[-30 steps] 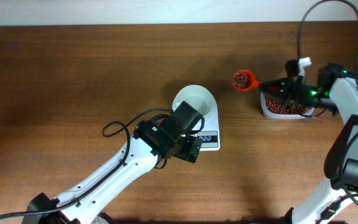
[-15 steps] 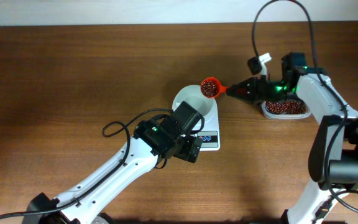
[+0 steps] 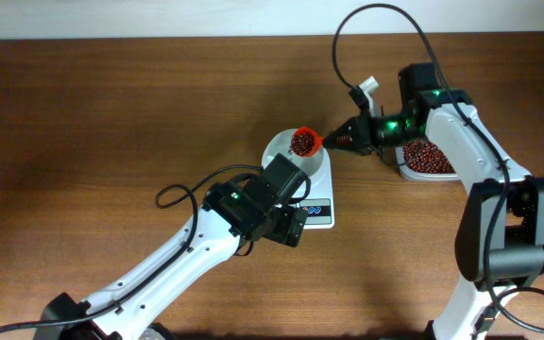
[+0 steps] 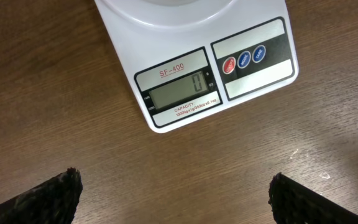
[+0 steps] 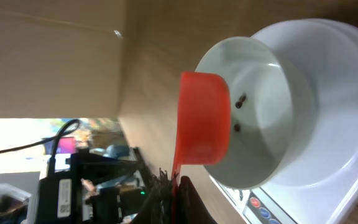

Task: Scoop item into bowl and weigh 50g on scale
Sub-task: 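Carry the scoop with the right gripper over the white bowl, then tilt the scoop with the right gripper to pour beans into the bowl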

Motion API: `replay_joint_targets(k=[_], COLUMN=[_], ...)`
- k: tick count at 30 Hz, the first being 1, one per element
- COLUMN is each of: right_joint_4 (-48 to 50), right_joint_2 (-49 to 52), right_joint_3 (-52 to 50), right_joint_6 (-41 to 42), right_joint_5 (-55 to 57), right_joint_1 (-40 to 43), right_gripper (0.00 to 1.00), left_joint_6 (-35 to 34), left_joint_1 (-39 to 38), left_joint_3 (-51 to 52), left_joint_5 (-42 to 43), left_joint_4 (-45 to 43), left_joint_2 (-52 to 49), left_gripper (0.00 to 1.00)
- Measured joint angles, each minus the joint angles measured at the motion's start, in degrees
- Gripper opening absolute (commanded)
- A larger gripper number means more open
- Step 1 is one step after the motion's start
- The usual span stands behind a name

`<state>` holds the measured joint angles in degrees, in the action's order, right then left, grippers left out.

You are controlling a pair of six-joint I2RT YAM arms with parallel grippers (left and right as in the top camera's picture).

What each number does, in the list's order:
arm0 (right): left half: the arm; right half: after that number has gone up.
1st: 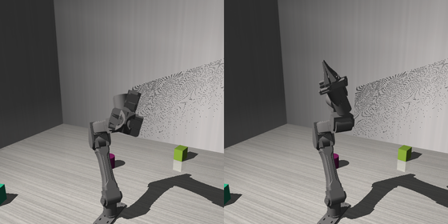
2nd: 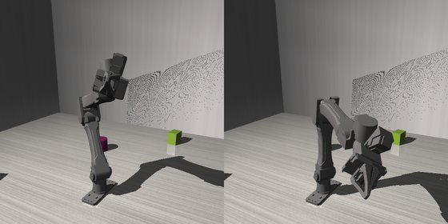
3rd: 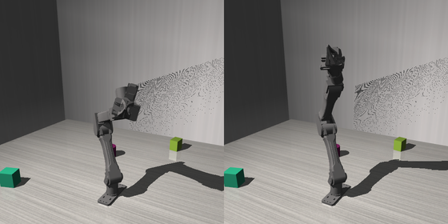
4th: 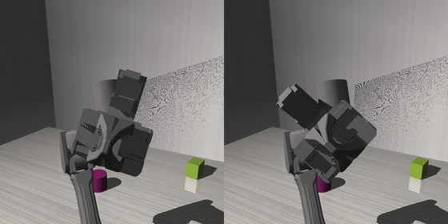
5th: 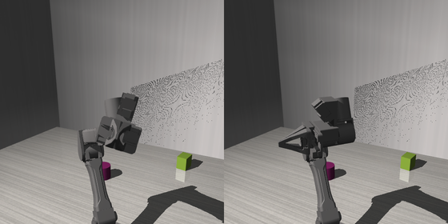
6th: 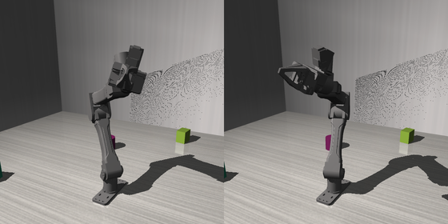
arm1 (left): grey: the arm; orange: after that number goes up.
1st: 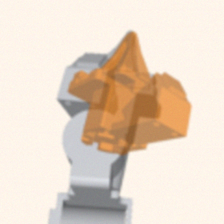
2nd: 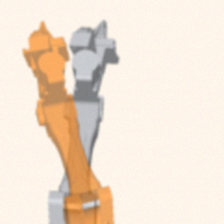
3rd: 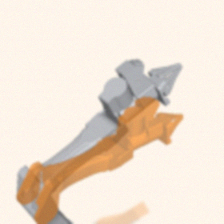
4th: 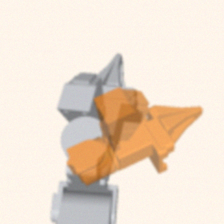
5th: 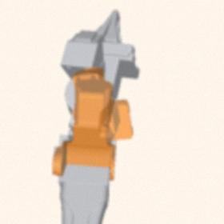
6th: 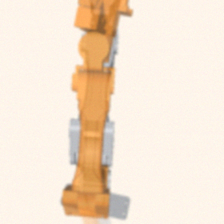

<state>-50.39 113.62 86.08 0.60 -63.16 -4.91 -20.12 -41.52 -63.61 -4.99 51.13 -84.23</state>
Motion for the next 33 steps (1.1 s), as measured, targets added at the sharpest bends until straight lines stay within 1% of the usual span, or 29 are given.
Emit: replay_joint_targets(k=[5,9,13,20,23,27,29,33], right_joint_4=[-2.78,-2.97,-2.99,-3.45,-3.82,-4.07,-4.02,-3.8], right_joint_2=[-2.56,-6.34,-7.52,-7.52,-7.54,-7.54,-7.54,-7.54], right_joint_3=[4.72,6.19,6.38,6.38,6.38,6.38,6.38,6.38], right_joint_6=[0.22,-0.15,-1.2,-9.25,-13.29,-20.68,-22.99,-24.57], right_joint_5=[10.82,15.34,19.47,26.18,28.94,31.54,31.98,32.3], right_joint_1=[-2.01,-2.29,-3.48,-7.87,-8.52,-9.84,-10.16,-10.16], right_gripper=[0.04,0.04,0.04,0.04,0.04,0.04,0.04,0.04], left_joint_6=[0.0,0.0,0.0,0.0,0.0,0.0,0.0,0.0], left_joint_1=[0.0,0.0,0.0,0.0,0.0,0.0,0.0,0.0], left_joint_3=[0.0,0.0,0.0,0.0,0.0,0.0,0.0,0.0], left_joint_5=[0.0,0.0,0.02,0.0,0.0,0.0,0.0,0.0], left_joint_4=[0.0,0.0,0.0,0.0,0.0,0.0,0.0,0.0], left_joint_2=[0.0,0.0,0.0,0.0,0.0,0.0,0.0,0.0], left_gripper=[0.99,0.99,0.99,0.99,0.99,0.99,0.99,0.99])
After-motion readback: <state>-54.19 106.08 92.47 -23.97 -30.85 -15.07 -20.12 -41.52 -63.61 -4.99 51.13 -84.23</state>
